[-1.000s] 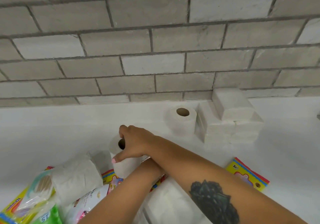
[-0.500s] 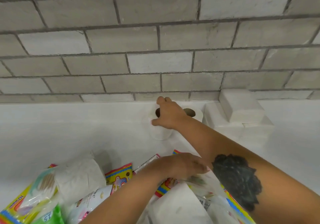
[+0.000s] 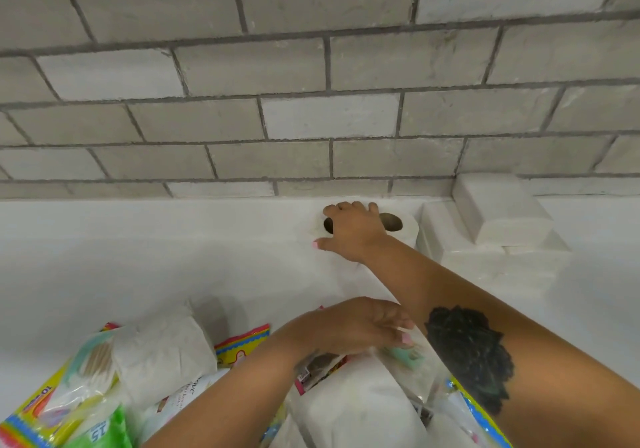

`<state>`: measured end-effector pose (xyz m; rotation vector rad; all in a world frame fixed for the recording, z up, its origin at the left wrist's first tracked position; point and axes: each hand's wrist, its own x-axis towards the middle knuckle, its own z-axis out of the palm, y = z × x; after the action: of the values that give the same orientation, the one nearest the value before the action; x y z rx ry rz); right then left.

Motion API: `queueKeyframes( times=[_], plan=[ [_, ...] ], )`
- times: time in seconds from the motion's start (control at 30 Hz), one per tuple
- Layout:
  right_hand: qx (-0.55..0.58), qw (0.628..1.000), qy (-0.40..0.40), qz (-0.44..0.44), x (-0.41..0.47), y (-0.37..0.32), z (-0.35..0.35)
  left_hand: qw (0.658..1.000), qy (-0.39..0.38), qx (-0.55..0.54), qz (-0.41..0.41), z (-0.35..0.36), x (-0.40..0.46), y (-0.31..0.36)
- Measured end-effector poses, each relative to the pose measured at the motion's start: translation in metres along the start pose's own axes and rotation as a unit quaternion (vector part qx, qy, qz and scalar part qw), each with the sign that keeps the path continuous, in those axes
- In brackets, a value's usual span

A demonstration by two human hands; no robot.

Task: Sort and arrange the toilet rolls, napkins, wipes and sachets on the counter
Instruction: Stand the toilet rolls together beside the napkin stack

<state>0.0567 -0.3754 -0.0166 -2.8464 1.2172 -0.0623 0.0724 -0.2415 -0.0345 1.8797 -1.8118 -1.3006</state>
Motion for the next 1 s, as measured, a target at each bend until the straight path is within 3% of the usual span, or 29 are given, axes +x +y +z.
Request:
queueKeyframes(
  times=[0.37,0.57,0.7,0.87,1.0],
  plan=[
    [-0.028,0.999,-0.032,-0.022,-0.006,0.001,-0.002,0.999,0.032,-0.038,0.016,-0.015,-0.01,-0.002],
    [0.011,0.998,-0.057,-0.021,-0.022,0.002,-0.013,0.996,-0.022,-0.084,0.0,-0.02,-0.025,-0.007],
    [0.047,0.998,-0.027,-0.013,-0.041,0.003,-0.025,0.998,-0.021,-0.025,-0.062,-0.019,-0.048,0.01],
    [0.173,0.983,0.054,0.011,-0.071,0.016,-0.035,0.996,0.001,0.053,-0.065,0.002,-0.079,0.028],
    [0.168,0.985,0.028,0.011,-0.094,0.028,-0.022,0.982,-0.018,0.154,-0.106,0.027,-0.086,0.03]
  ],
)
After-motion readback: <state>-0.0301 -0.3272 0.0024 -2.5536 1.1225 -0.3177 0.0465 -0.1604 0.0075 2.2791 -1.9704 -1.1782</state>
